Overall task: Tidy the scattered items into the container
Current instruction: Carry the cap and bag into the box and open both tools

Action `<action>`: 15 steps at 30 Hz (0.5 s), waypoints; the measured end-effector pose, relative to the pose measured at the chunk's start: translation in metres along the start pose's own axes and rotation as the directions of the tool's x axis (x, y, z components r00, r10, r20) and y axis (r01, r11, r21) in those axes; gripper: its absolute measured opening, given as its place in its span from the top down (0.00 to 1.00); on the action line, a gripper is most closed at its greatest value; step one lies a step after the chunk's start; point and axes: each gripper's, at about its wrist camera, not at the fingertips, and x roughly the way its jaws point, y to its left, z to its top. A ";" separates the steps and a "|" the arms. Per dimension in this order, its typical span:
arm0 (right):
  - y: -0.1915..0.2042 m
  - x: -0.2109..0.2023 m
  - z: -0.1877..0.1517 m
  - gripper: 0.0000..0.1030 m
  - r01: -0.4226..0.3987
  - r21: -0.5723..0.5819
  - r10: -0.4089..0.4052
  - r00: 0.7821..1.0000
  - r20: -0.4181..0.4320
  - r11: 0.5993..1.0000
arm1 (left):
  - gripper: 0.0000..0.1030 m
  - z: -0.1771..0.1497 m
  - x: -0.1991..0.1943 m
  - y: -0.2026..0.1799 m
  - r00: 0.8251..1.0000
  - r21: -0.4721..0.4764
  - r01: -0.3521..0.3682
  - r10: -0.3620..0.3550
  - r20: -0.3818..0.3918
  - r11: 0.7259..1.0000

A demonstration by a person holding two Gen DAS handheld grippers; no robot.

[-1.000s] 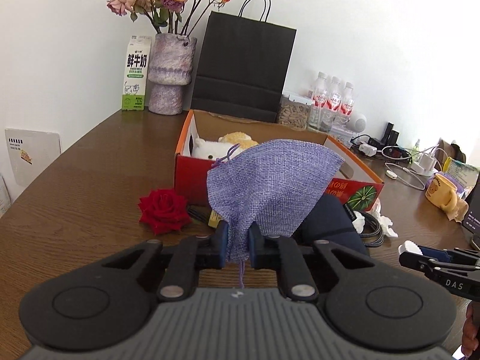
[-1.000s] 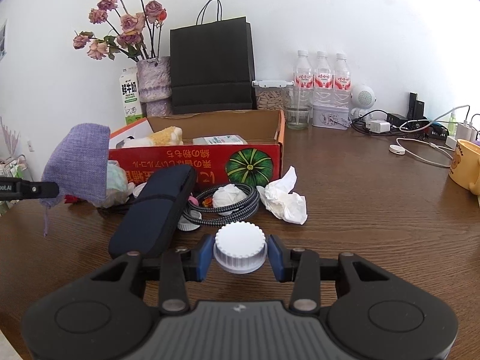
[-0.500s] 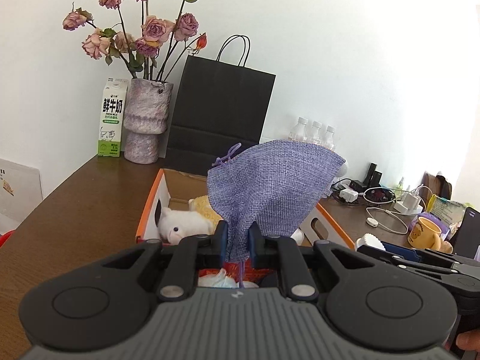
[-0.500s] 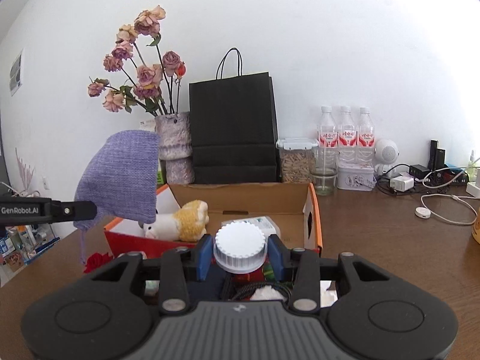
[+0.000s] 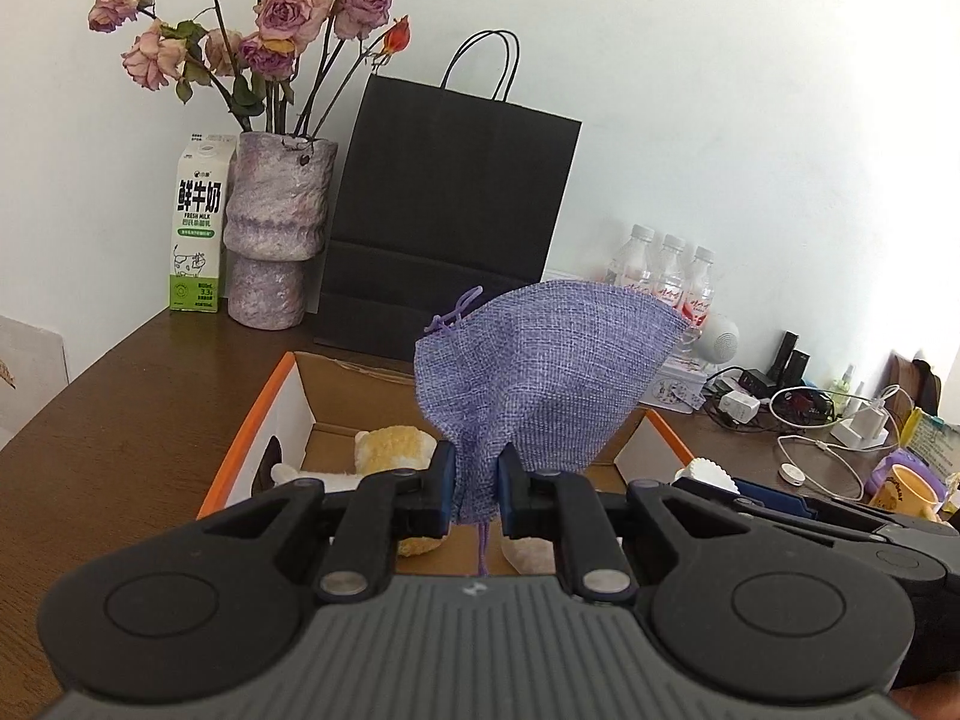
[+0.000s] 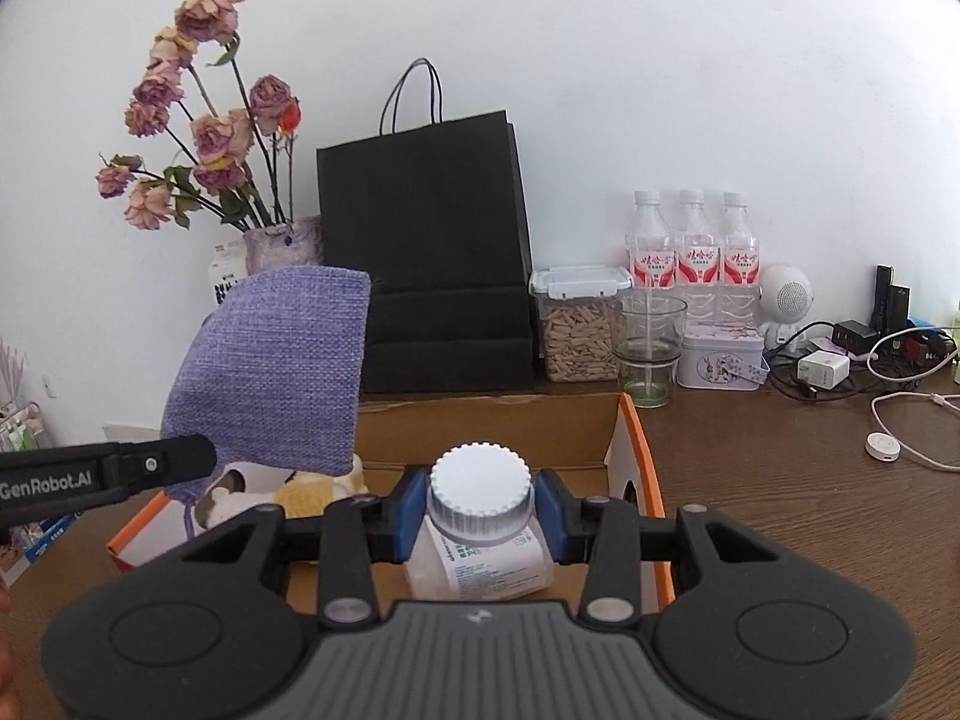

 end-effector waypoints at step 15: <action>-0.003 0.043 -0.030 0.62 0.040 -0.058 -0.046 0.993 -0.105 0.997 | 0.85 -0.028 0.039 0.013 0.996 0.038 -0.041 0.044 -0.077 0.998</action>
